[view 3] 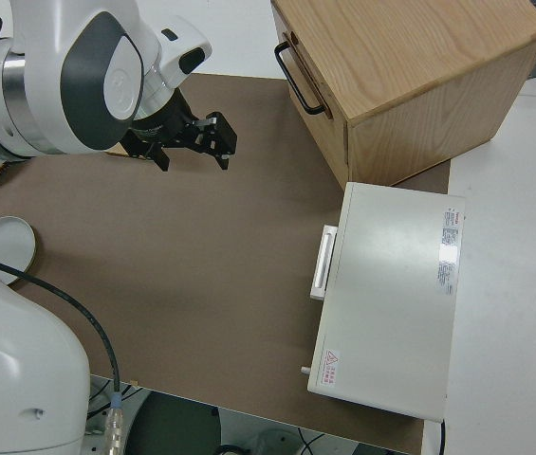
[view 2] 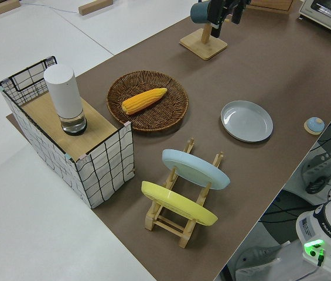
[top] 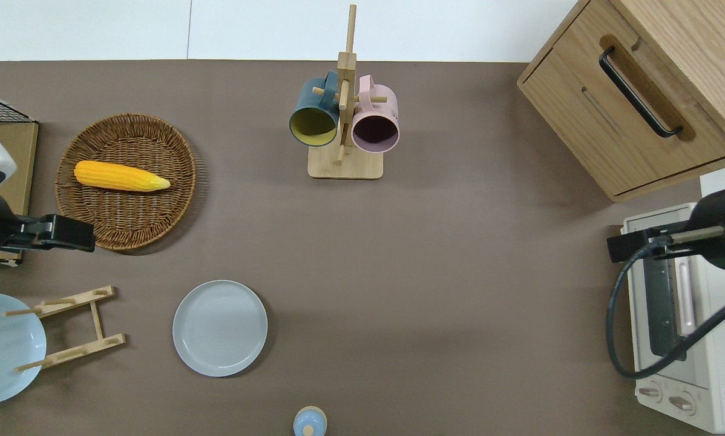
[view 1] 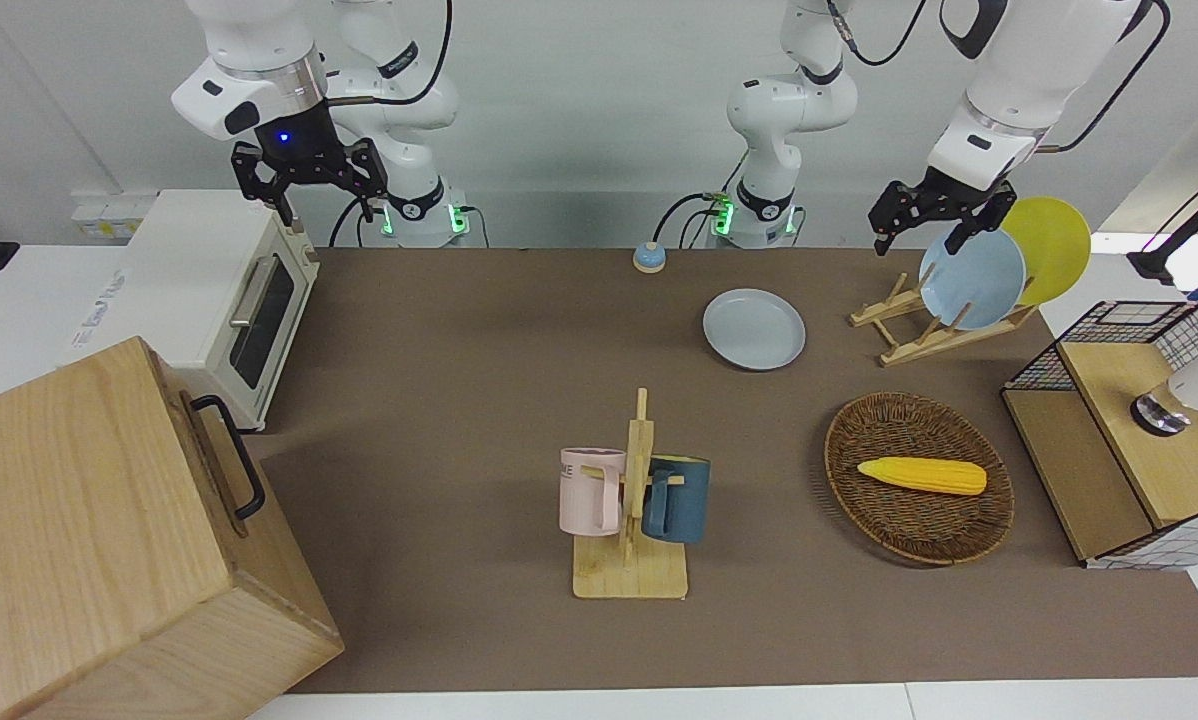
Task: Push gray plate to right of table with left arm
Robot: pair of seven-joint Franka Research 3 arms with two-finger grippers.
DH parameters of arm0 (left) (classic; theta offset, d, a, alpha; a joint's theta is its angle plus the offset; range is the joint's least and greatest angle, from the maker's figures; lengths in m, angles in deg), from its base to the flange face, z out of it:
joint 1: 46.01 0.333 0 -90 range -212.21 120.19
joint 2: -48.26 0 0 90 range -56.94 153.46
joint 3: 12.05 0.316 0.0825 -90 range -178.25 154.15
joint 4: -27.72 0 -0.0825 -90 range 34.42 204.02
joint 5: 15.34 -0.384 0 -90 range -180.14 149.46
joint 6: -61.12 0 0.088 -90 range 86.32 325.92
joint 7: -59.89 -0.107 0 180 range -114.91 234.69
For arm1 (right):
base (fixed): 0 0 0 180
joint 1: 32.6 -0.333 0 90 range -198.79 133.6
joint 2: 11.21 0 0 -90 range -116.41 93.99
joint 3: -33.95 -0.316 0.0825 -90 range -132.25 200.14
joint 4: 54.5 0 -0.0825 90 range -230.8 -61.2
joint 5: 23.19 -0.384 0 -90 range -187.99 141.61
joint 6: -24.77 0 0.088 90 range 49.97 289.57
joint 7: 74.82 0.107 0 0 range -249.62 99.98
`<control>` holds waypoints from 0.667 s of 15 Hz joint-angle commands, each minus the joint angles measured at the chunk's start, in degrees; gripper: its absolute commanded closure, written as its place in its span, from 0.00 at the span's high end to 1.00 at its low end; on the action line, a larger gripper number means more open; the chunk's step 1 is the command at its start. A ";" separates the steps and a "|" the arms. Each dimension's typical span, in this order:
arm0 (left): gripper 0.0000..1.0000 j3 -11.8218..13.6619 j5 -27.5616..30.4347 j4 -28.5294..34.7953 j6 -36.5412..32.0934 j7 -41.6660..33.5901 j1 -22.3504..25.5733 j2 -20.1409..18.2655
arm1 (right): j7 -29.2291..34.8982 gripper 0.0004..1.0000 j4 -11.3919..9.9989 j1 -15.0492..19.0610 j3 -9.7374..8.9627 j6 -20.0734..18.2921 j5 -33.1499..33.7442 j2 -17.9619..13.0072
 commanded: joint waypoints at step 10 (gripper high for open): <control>0.99 -0.17 0.03 7.15 2.19 -0.31 1.83 0.33 | -0.87 1.00 -0.23 0.39 -0.15 -0.40 -0.05 -0.41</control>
